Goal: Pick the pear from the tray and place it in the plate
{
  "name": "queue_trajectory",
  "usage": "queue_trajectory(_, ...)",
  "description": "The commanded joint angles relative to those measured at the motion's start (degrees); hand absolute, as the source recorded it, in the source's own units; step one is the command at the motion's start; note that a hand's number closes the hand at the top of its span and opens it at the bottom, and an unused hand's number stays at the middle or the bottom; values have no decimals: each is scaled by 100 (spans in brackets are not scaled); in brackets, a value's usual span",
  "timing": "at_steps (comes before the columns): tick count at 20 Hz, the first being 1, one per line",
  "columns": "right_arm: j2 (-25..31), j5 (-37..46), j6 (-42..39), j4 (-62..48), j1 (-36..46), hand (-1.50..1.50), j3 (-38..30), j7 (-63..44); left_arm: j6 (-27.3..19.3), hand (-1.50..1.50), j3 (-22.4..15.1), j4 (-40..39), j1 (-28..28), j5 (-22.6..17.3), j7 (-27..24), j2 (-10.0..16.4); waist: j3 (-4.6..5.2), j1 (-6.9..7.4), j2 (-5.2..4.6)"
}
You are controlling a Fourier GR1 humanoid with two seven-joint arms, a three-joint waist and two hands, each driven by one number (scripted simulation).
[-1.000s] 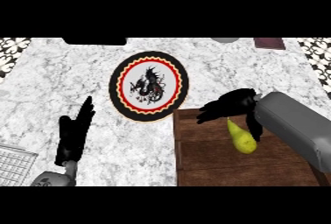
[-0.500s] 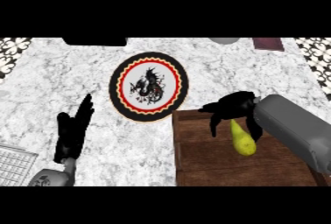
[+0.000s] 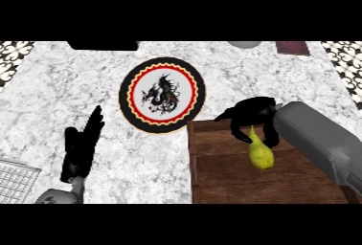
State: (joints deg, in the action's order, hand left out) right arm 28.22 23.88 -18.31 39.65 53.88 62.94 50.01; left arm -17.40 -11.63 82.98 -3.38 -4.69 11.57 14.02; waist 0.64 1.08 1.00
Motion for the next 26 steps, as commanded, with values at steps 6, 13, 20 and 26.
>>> queue_trajectory(6, -1923, -705, 1178, -545, 248, 150, -1438, -3102, 65, 0, 49, 3, 148, -22, -17, 9, -51, 24, -16)
queue_trajectory(13, -2794, -674, 3279, -169, 1007, 150, -1957, -5684, 112, 0, -2, -55, -115, 24, 112, 8, -51, 159, 16)
queue_trajectory(20, -2817, -80, 5205, 285, 1834, 150, -1662, -8184, 242, 0, -5, -188, -112, 1, 29, 23, -41, 279, -6)
queue_trajectory(26, -2821, 11, 5554, 154, 2310, 150, -1084, -9954, 300, 0, 57, -191, -327, 29, 143, 55, -50, 287, -134)
